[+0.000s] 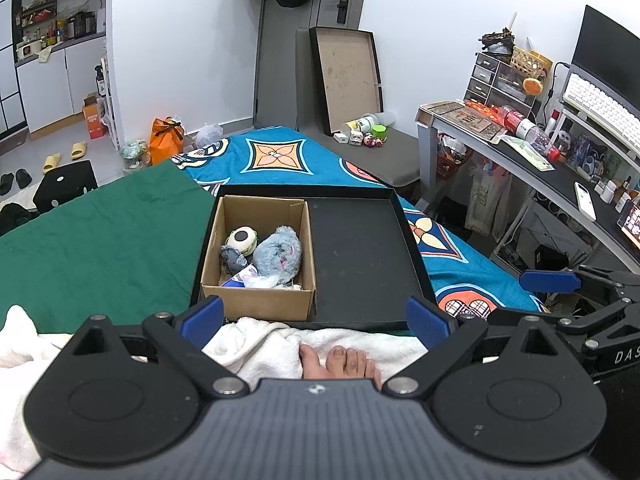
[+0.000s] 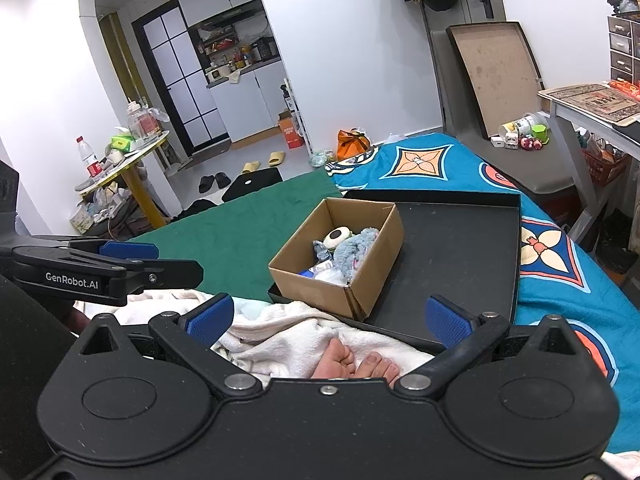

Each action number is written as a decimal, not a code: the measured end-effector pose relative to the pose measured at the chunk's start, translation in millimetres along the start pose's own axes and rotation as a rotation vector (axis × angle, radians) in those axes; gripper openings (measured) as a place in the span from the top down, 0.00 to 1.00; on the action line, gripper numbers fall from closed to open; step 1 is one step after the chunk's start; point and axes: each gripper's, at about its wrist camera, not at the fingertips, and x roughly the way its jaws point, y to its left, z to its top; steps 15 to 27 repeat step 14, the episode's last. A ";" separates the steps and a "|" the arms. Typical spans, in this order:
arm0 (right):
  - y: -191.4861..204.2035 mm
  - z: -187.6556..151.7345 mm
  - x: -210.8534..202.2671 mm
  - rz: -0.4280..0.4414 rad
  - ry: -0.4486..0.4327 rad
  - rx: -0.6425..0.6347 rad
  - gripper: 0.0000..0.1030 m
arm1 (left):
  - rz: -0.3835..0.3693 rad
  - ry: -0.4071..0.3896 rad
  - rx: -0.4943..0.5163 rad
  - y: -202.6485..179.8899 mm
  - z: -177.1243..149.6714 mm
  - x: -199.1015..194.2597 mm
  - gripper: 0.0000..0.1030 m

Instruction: Organize soft objects

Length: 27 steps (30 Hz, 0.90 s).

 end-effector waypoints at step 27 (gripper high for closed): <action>-14.1 -1.0 8.6 0.023 -0.001 0.043 0.00 | 0.027 0.007 -0.009 6.8 4.1 18.2 0.06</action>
